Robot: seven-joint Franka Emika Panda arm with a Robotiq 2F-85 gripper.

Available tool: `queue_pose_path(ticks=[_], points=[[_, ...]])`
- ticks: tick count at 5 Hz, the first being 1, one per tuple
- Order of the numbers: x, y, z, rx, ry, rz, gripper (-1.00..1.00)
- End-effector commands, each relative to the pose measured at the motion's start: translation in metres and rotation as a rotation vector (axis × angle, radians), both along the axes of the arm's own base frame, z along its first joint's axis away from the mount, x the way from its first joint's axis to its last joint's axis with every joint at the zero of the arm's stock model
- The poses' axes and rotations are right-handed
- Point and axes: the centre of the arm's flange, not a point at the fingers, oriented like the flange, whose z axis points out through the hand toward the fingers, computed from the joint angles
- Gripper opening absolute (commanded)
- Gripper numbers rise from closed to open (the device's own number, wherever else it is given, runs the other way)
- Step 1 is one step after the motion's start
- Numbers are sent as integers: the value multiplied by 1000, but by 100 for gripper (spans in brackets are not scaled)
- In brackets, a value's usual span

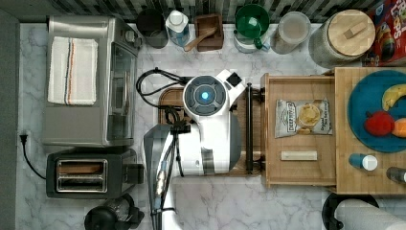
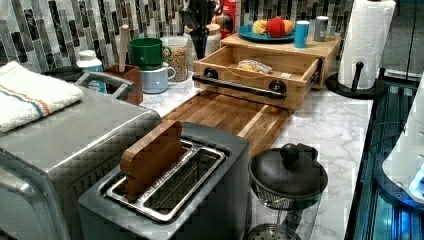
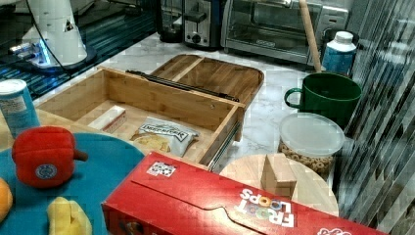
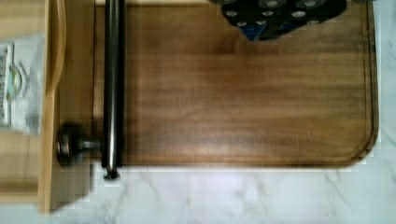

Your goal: Close the drawer.

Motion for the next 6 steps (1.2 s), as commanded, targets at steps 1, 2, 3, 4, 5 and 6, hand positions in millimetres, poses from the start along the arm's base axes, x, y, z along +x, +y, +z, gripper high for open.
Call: queue_pose_path(ticks=[1, 2, 3, 4, 5, 6], points=[[-2, 7, -100, 40, 86, 193, -100], [-5, 5, -114, 21, 94, 171, -100], [-5, 1, -115, 7, 97, 181, -100], [-5, -10, -113, -11, 90, 189, -100], [-8, -27, -115, -67, 20, 215, -100], [-5, -55, -120, -78, -26, 225, -100]])
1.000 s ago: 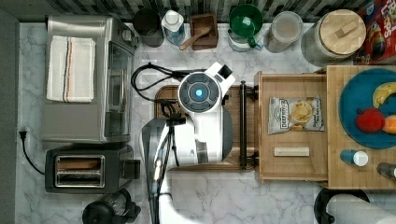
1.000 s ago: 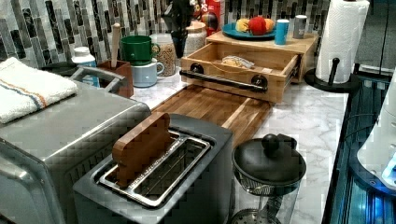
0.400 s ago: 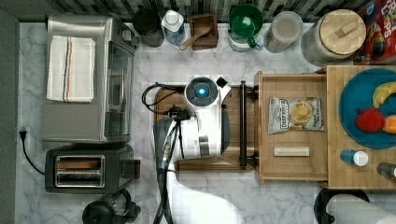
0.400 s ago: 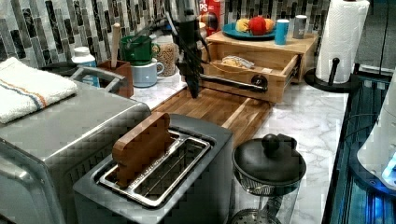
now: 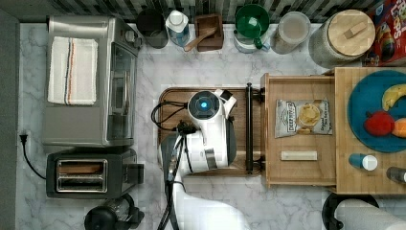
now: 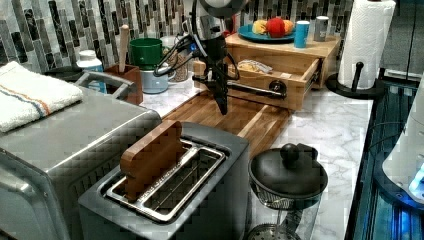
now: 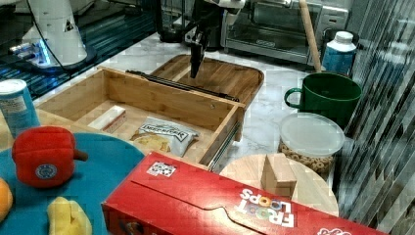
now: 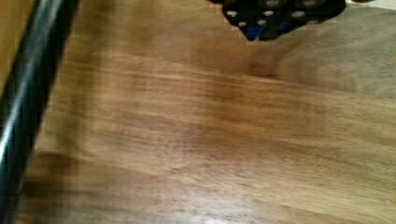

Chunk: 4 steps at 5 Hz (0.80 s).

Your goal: Close the drawer.

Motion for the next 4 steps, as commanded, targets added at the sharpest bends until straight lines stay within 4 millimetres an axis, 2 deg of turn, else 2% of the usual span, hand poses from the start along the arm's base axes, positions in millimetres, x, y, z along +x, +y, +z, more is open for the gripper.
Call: queue_pose_path(ticks=[1, 3, 4], points=[[25, -73, 42, 15, -191, 20, -100], [19, -120, 47, 20, -186, -24, -100], [14, -134, 52, 2, -200, -53, -100]])
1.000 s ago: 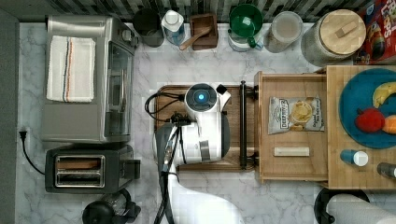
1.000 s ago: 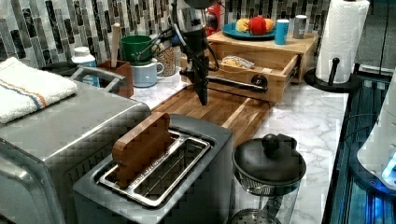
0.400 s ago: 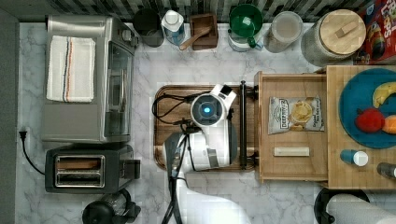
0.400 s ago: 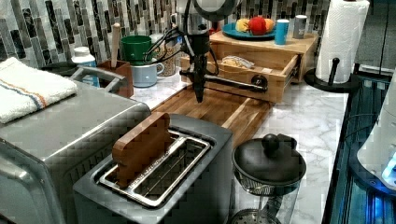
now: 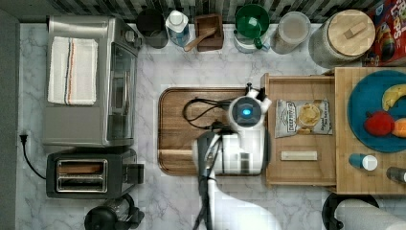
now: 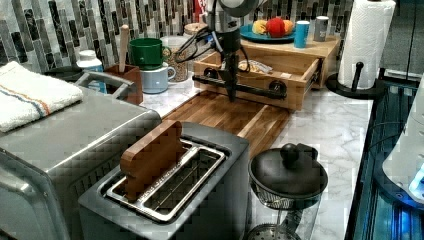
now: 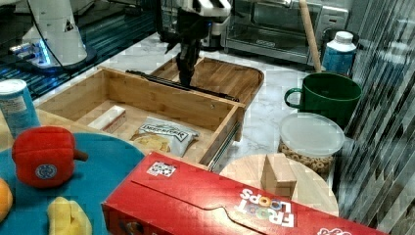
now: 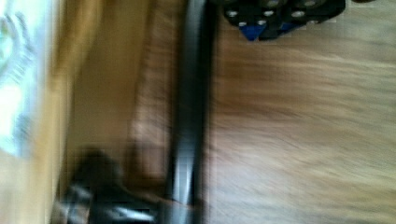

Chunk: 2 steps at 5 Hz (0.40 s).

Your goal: Close the drawer.

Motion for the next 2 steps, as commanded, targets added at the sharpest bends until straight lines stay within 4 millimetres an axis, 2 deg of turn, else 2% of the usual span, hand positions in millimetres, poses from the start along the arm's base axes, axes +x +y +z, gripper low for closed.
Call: queue_pose_path(ticks=[1, 2], points=[[11, -59, 62, -18, -141, -9, -100], [11, -106, 68, -25, -164, -11, -100]])
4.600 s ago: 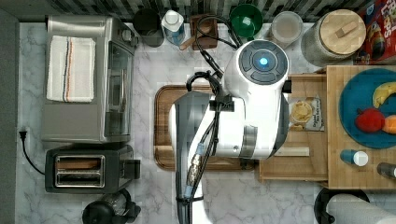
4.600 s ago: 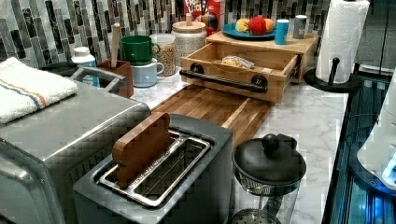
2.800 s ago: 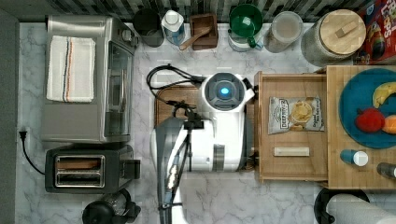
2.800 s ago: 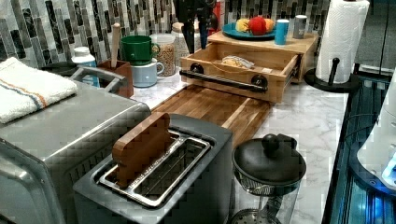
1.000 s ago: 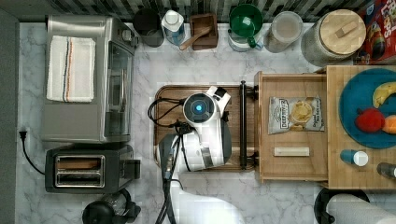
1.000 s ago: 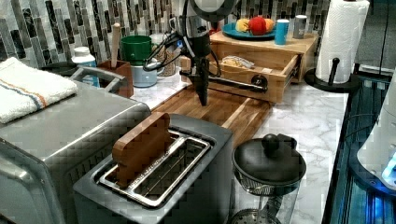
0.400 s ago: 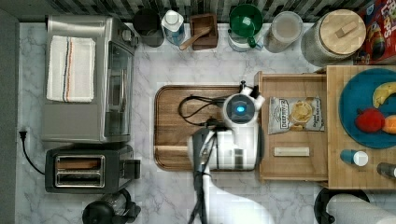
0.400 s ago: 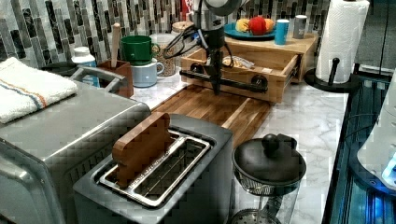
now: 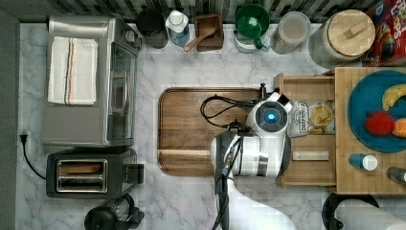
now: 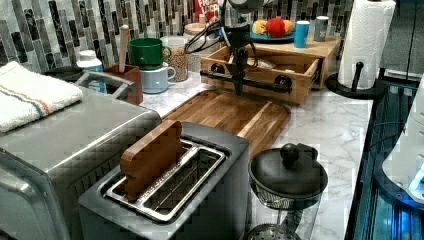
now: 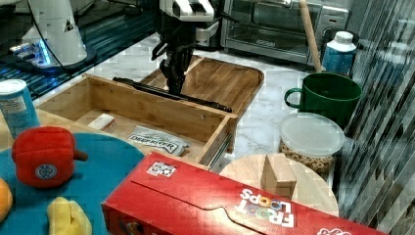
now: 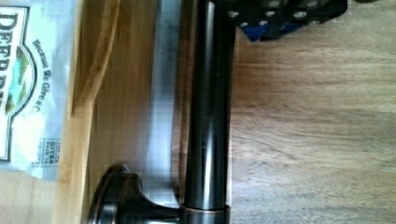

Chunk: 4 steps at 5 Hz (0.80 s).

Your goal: Close the drawer.

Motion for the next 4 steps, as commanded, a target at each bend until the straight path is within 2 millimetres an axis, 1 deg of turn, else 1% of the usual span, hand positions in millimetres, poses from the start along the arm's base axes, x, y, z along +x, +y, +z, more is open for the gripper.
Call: queue_pose_path(ticks=[1, 2, 3, 4], points=[[14, -103, 62, -9, -161, 53, -100], [12, -140, 58, -4, -183, 59, -100], [9, -171, 59, -5, -199, 55, -100], [3, -196, 57, -6, -216, 47, -100]])
